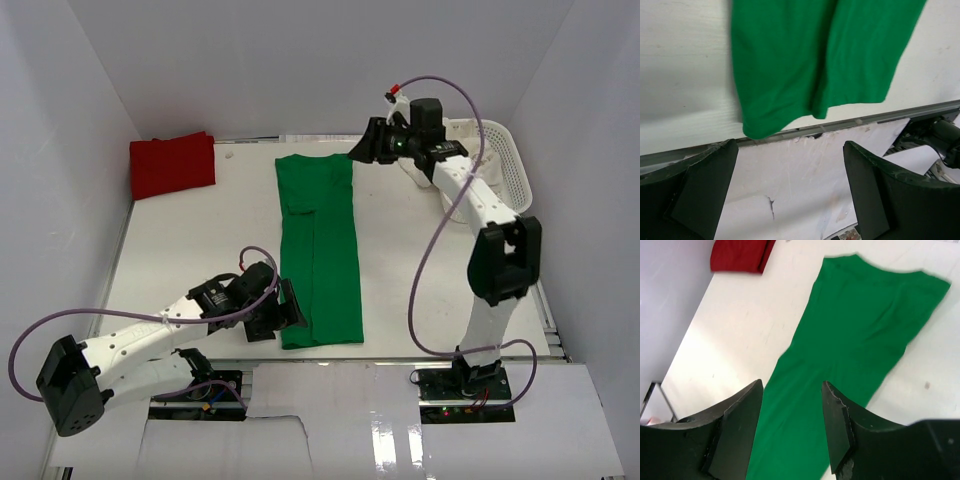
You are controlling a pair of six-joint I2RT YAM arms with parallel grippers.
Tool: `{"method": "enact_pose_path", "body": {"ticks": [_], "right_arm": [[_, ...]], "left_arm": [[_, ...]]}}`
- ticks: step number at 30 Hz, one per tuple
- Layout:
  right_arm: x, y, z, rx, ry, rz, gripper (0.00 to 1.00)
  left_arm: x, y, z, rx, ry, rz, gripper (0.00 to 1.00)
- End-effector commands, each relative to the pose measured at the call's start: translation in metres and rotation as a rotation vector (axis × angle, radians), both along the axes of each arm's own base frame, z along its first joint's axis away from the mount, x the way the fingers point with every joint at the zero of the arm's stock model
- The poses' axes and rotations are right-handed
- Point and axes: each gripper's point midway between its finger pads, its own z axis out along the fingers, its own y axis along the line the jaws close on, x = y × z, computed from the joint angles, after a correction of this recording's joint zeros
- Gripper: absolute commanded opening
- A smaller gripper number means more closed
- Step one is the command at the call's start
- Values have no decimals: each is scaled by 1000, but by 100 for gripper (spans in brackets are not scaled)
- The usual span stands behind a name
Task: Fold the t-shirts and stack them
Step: Grab the bottom of the folded rectangular tshirt with both arms
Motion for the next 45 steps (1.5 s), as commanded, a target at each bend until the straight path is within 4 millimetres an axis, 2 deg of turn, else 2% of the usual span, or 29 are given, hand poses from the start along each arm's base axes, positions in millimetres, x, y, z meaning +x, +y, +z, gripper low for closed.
{"method": "enact_pose_path", "body": {"ticks": [1,2,3,4,5,6,7,8,9,10,13,14,16,23,24,31,36,40,45], "right_arm": [[-54,-19,-38,-86,105,23,57],[-67,-22,-47,-93,133,30,57],[-83,-28,-45,-95,134,26,56],[-109,-34,-65,-107,186,30,56],[-120,-37,-86,-122,236,33,55],[-133,-39,-83,-115,231,37,54],[-155,-42,-105,-125,294,45,54],[-166,-44,-111,-124,312,48,54],[-177,-44,-109,-118,306,57,54],[-195,-48,-125,-124,353,66,55],[-219,-51,-130,-112,374,78,56],[-233,-53,-141,-110,410,85,56],[-246,-53,-142,-94,413,98,56],[-302,-58,-170,-55,499,129,55],[-314,-59,-177,-50,520,129,55],[-355,-61,-194,9,578,131,53],[-375,-56,-203,25,617,154,53],[-380,-47,-208,41,622,163,53],[-384,-39,-210,46,640,173,53]], "left_arm": [[4,-3,-2,-37,-25,7,98],[3,0,-6,-27,-25,9,98],[5,1,-4,-37,-41,14,98],[6,4,-9,-32,-51,28,98],[9,3,-5,-48,-66,35,98],[6,8,-13,-44,-61,40,98],[8,5,-9,-92,-66,42,98],[7,4,-9,-118,-60,34,98],[4,6,-16,-129,-45,31,98],[6,5,-12,-162,-55,26,98],[8,7,-13,-177,-75,22,98],[9,6,-12,-184,-84,12,98],[11,7,-13,-185,-93,-3,98],[13,4,-26,-250,-101,-24,98],[13,2,-26,-269,-105,-30,98],[6,5,-41,-259,-64,-32,98],[3,5,-47,-258,-46,-39,98],[-4,5,-52,-255,-15,-55,98],[-12,15,-60,-197,42,-30,98]]}}
